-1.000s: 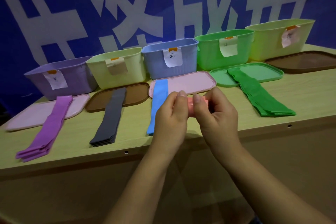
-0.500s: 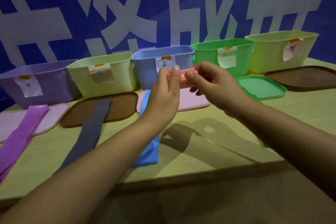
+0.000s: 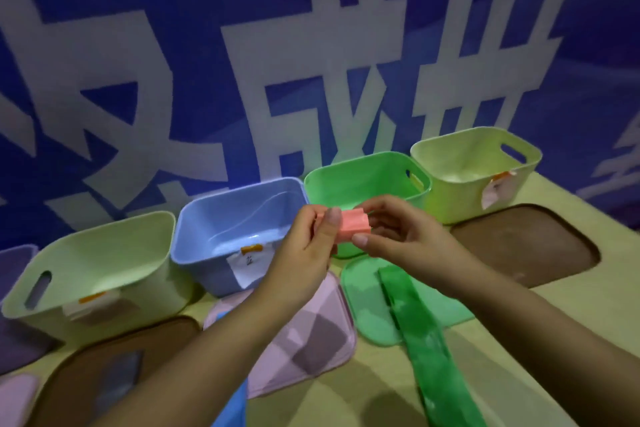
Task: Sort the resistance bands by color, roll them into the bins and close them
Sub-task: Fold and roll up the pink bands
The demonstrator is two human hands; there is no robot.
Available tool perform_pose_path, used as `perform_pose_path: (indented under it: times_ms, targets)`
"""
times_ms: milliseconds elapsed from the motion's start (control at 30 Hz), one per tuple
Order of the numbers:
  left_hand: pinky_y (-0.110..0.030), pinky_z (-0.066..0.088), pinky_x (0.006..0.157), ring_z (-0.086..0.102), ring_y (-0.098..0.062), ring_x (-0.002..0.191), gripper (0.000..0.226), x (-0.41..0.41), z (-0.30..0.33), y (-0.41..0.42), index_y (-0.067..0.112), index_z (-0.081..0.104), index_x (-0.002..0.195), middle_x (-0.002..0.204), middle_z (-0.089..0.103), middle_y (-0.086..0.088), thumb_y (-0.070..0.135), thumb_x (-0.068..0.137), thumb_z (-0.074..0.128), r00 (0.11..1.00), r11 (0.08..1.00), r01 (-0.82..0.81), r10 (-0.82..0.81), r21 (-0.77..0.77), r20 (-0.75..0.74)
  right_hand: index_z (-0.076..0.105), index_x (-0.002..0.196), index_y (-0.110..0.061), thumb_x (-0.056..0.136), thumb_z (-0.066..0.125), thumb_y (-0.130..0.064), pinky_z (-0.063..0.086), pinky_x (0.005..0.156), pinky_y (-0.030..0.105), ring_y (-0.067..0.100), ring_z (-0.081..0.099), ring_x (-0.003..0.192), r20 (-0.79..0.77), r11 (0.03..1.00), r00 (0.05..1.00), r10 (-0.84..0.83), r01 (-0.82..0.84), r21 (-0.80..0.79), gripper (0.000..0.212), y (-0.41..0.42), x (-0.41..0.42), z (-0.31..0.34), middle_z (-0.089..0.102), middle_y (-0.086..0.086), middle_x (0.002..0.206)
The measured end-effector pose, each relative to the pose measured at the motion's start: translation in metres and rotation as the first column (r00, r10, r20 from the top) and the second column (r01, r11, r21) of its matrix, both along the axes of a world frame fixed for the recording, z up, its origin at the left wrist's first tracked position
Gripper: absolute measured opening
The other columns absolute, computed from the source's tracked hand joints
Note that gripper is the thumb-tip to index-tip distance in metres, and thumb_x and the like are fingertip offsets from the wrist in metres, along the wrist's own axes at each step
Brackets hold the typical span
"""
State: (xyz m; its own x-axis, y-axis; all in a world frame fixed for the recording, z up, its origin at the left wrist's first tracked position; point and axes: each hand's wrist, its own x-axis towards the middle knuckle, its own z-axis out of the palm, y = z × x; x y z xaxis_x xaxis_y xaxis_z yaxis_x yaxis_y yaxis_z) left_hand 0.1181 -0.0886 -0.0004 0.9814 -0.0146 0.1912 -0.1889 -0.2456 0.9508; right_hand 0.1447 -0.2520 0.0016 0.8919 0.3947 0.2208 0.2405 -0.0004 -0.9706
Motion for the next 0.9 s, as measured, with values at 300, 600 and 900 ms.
perform_pose_path:
  times_ms: [300,600,900]
  targets:
    - [-0.029,0.053,0.064,0.063,-0.012,0.070,0.019,0.078,0.090,-0.082,0.023,0.055,0.108,0.091,0.065,-0.003,0.021,0.090,0.062,0.938,0.959,0.277,-0.255,0.065,-0.233,0.055,0.109,-0.010,0.086,0.063,-0.007,0.048,0.071,0.022,0.010,0.061,0.089,-0.234,0.987,0.964,-0.125,0.146,0.074,0.025,-0.100,0.045,0.061,0.068,0.008,0.104]
    - [-0.027,0.050,0.061,0.060,-0.014,0.072,0.034,0.192,0.072,-0.163,0.021,0.057,0.111,0.090,0.063,-0.002,0.044,0.087,0.061,0.937,0.816,0.329,-0.219,0.476,-0.273,0.058,0.117,-0.017,0.086,0.068,-0.025,0.049,0.077,0.024,0.015,0.064,0.089,-0.207,0.844,0.822,-0.531,0.491,-0.214,0.034,-0.172,0.106,0.026,0.067,0.006,0.100]
    - [-0.029,0.046,0.072,0.054,-0.017,0.086,0.044,0.313,0.001,-0.224,0.018,0.059,0.102,0.094,0.058,0.001,0.046,0.073,0.077,0.910,0.415,0.395,-0.300,0.820,-0.286,0.052,0.129,-0.017,0.091,0.060,-0.027,0.034,0.087,0.019,0.015,0.051,0.116,0.189,0.575,0.738,-0.648,0.637,-0.514,0.041,-0.213,0.172,-0.013,0.055,0.001,0.127]
